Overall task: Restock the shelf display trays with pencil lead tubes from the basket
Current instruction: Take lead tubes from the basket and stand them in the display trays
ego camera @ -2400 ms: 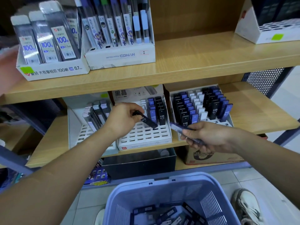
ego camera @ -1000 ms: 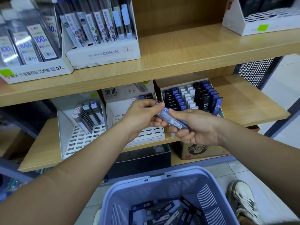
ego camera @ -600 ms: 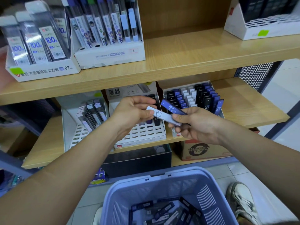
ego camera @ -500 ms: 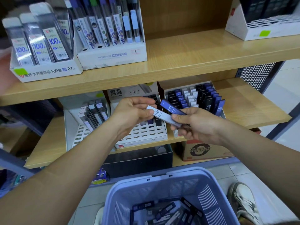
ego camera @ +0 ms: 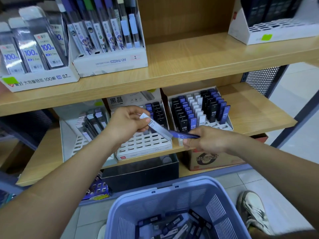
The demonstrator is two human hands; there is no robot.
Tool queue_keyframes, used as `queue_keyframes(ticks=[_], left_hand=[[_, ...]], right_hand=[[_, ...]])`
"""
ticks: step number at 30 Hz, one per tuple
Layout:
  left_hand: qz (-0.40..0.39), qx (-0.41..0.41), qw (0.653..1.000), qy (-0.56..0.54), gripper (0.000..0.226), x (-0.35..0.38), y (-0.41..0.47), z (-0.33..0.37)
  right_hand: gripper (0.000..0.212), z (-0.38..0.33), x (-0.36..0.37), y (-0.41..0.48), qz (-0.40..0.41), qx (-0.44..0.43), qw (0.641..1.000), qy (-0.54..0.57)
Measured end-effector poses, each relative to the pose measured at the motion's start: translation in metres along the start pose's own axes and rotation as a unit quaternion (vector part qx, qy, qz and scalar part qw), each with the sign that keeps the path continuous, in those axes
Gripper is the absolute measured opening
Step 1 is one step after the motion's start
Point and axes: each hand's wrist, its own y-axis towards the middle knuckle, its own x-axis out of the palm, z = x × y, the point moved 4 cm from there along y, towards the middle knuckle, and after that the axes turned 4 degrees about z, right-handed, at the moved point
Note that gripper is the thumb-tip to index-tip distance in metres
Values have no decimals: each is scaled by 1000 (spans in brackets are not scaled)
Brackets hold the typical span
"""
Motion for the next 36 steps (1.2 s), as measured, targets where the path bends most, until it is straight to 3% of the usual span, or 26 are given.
queue_keyframes(ticks=[3, 7, 11, 15, 21, 28, 36], left_hand=[[10, 43, 999, 22, 11, 12, -8, 8], [-7, 89, 995, 33, 16, 42, -19, 25], [-12, 143, 985, 96, 20, 75, -12, 42], [19, 161, 983, 91, 19, 107, 12, 51], [67, 203, 955, 204, 28, 143, 49, 58], [14, 209, 915, 346, 23, 172, 71, 55], [-47, 205, 887, 411, 31, 178, 85, 50]], right_hand=[[47, 21, -17, -9, -10, 43, 999, 9], [39, 57, -38, -24, -44, 62, 997, 7], [29, 89, -62, -35, 10, 73, 995, 64], [26, 102, -78, -37, 70, 69, 987, 124], [31, 104, -88, -39, 109, 44, 977, 181], [26, 110, -86, -32, 109, 53, 961, 247], [26, 105, -85, -33, 108, 57, 951, 286]])
